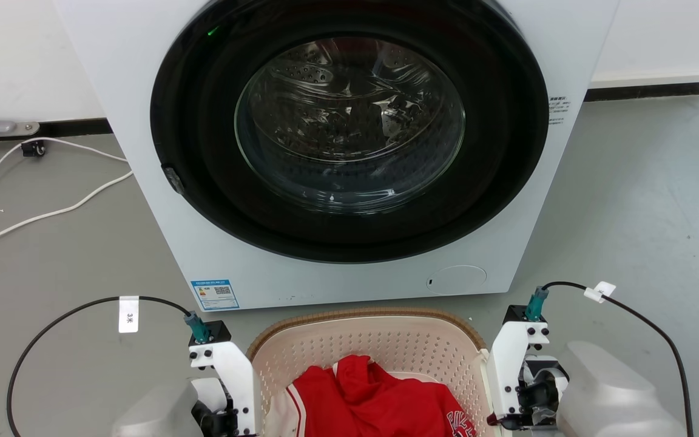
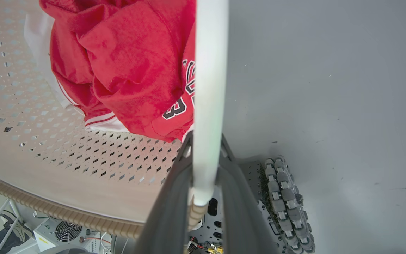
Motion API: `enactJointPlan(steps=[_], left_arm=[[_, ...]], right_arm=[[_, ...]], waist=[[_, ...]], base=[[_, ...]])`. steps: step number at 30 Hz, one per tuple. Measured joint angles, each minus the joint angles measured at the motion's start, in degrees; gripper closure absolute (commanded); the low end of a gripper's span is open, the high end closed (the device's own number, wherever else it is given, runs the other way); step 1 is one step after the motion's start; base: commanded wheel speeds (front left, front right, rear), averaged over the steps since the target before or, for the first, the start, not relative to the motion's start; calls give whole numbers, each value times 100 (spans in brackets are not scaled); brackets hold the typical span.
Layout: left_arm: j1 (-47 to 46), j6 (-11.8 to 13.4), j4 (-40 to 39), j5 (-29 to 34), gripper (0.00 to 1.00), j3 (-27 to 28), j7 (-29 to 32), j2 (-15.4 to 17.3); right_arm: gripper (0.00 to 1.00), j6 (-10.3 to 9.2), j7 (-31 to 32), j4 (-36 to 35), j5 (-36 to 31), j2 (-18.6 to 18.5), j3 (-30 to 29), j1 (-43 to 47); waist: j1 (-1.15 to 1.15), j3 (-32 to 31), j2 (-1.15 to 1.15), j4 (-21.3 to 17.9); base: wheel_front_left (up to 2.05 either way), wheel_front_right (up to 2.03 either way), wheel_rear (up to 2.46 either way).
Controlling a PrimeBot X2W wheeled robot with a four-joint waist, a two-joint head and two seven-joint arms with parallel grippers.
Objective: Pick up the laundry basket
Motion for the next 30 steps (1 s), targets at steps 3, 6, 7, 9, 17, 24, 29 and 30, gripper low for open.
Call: enactJointPlan(steps=[3, 6, 7, 9, 17, 24, 29, 30], left_arm=[[0, 0, 3, -7, 100, -8, 0, 0], [-1, 0, 5, -9, 100, -14, 0, 0], [-1, 0, 7, -13, 100, -16, 0, -1], [-1, 0, 9, -18, 100, -22, 0, -1], [-4, 0, 16, -45, 100, -44, -3, -3], [-7, 0, 27, -57, 100, -64, -26, -9], [-7, 0, 35, -62, 100, -74, -33, -13], [-7, 0, 37, -67, 100, -76, -33, -14]], right_arm=[[100, 0, 0, 0, 16, 0, 7, 0], [100, 0, 0, 0, 18, 0, 12, -1], [100, 1, 0, 0, 20, 0, 14, -1], [100, 1, 0, 0, 31, 0, 20, -1], [100, 1, -10, 0, 42, 0, 41, -1], [100, 1, -18, 0, 42, 0, 44, -1], [100, 1, -19, 0, 41, 0, 37, -1], [100, 1, -19, 0, 41, 0, 37, -1]], waist=[[0, 3, 0, -1], [0, 5, 0, 0], [0, 5, 0, 0], [0, 6, 0, 1], [0, 10, 0, 7], [0, 3, 0, 11], [0, -1, 0, 11], [0, -2, 0, 11]], base=[[0, 0, 0], [0, 0, 0], [0, 0, 0], [0, 0, 0], [0, 0, 0], [0, 0, 0], [0, 0, 0], [0, 0, 0]])
